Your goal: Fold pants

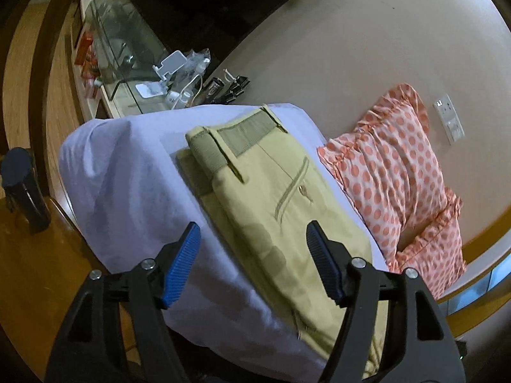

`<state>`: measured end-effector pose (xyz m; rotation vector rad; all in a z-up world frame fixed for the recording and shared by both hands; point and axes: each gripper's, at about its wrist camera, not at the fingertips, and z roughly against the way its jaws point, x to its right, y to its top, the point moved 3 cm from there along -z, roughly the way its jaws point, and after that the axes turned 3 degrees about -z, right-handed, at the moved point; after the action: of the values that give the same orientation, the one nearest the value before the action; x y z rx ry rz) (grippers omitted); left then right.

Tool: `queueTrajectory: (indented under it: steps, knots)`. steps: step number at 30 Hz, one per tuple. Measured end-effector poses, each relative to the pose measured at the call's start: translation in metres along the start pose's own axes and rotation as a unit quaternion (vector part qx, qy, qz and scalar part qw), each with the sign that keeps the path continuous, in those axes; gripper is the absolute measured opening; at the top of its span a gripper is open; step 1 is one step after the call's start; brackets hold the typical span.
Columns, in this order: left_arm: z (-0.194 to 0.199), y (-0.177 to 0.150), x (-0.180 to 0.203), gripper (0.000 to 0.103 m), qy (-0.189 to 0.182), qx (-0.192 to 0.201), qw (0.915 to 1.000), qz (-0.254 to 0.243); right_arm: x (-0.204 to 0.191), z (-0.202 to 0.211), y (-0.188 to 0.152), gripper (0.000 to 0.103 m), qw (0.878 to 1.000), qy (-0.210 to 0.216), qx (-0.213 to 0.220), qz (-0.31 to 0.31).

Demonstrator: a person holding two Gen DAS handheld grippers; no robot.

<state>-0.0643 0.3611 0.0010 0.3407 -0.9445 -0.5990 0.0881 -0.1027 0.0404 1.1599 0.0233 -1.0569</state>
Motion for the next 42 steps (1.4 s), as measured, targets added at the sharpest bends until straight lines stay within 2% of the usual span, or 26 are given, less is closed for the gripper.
queueTrajectory:
  steps: [3,6,8,12,15,16,19,20,22,24,26,27,29,31,32,33,34,35,36,38,39,40,41,42]
  knots:
    - [-0.006,0.002,-0.001,0.069,-0.002,-0.013,0.9998,0.017,-0.004,-0.011,-0.001,0.087,1.000,0.001,-0.009,-0.002]
    - [-0.010,0.000,0.002,0.069,-0.034,-0.034,0.9980,0.041,-0.008,-0.022,-0.003,0.089,1.000,0.006,-0.016,-0.002]
    - [-0.017,-0.006,0.003,0.069,-0.069,-0.057,0.9934,0.072,-0.008,-0.024,-0.005,0.089,1.000,0.008,-0.018,-0.002]
    - [-0.030,-0.013,0.010,0.071,-0.111,-0.089,0.9841,0.107,-0.006,-0.026,-0.009,0.089,1.000,0.012,-0.022,-0.010]
    - [-0.037,-0.009,0.008,0.069,-0.118,-0.094,0.9806,0.125,-0.006,-0.025,-0.010,0.089,1.000,0.015,-0.022,-0.010]
    - [-0.038,-0.005,0.005,0.063,-0.108,-0.090,0.9819,0.127,-0.006,-0.024,-0.010,0.089,1.000,0.015,-0.021,-0.010]
    - [-0.042,0.011,0.001,0.055,-0.070,-0.074,0.9877,0.119,-0.004,-0.018,-0.008,0.089,1.000,0.017,-0.014,-0.008]
    - [-0.045,0.016,0.002,0.047,-0.050,-0.069,0.9904,0.109,-0.003,-0.016,-0.007,0.089,1.000,0.018,-0.010,-0.008]
    - [-0.054,0.023,0.007,0.013,0.010,-0.063,0.9953,0.073,0.000,-0.009,-0.005,0.090,1.000,0.016,-0.003,-0.011]
    - [-0.058,0.025,0.018,0.010,0.054,-0.059,0.9962,0.033,0.008,0.002,-0.002,0.090,1.000,0.012,0.010,-0.016]
    - [-0.052,0.027,0.057,0.008,0.113,-0.035,0.9915,-0.056,0.016,0.016,0.003,0.090,0.999,0.001,0.030,-0.020]
    - [-0.047,0.026,0.081,0.007,0.128,-0.019,0.9866,-0.099,0.022,0.025,0.005,0.091,0.999,-0.005,0.042,-0.024]
    - [-0.037,0.021,0.129,0.007,0.124,0.003,0.9775,-0.170,0.039,0.049,0.012,0.091,0.996,-0.021,0.074,-0.039]
    - [-0.030,0.004,0.195,0.007,0.103,0.018,0.9612,-0.256,0.057,0.074,0.016,0.091,0.992,-0.042,0.107,-0.056]
    - [-0.028,-0.013,0.236,0.007,0.083,0.024,0.9476,-0.308,0.068,0.088,0.018,0.091,0.988,-0.058,0.125,-0.067]
    - [-0.026,-0.027,0.260,0.007,0.068,0.024,0.9380,-0.339,0.075,0.098,0.020,0.091,0.985,-0.068,0.138,-0.076]
    - [-0.024,-0.054,0.297,0.007,0.037,0.024,0.9207,-0.388,0.087,0.114,0.021,0.091,0.980,-0.082,0.156,-0.092]
    - [-0.022,-0.086,0.332,0.007,0.000,0.021,0.8999,-0.436,0.099,0.129,0.020,0.091,0.974,-0.095,0.173,-0.110]
    - [-0.021,-0.107,0.351,0.007,-0.024,0.016,0.8866,-0.462,0.107,0.138,0.020,0.091,0.970,-0.104,0.183,-0.123]
    - [-0.021,-0.185,0.390,0.007,-0.094,-0.016,0.8393,-0.535,0.128,0.161,0.015,0.091,0.960,-0.115,0.200,-0.161]
    - [-0.024,-0.214,0.397,0.007,-0.111,-0.033,0.8193,-0.562,0.135,0.167,0.013,0.091,0.957,-0.116,0.201,-0.175]
    - [-0.030,-0.248,0.401,0.007,-0.127,-0.054,0.7955,-0.590,0.145,0.173,0.009,0.091,0.953,-0.114,0.200,-0.195]
    - [-0.040,-0.288,0.400,0.007,-0.133,-0.084,0.7679,-0.621,0.152,0.175,0.005,0.091,0.951,-0.111,0.197,-0.211]
    - [-0.052,-0.318,0.395,0.007,-0.128,-0.108,0.7459,-0.645,0.160,0.176,0.001,0.091,0.949,-0.108,0.189,-0.227]
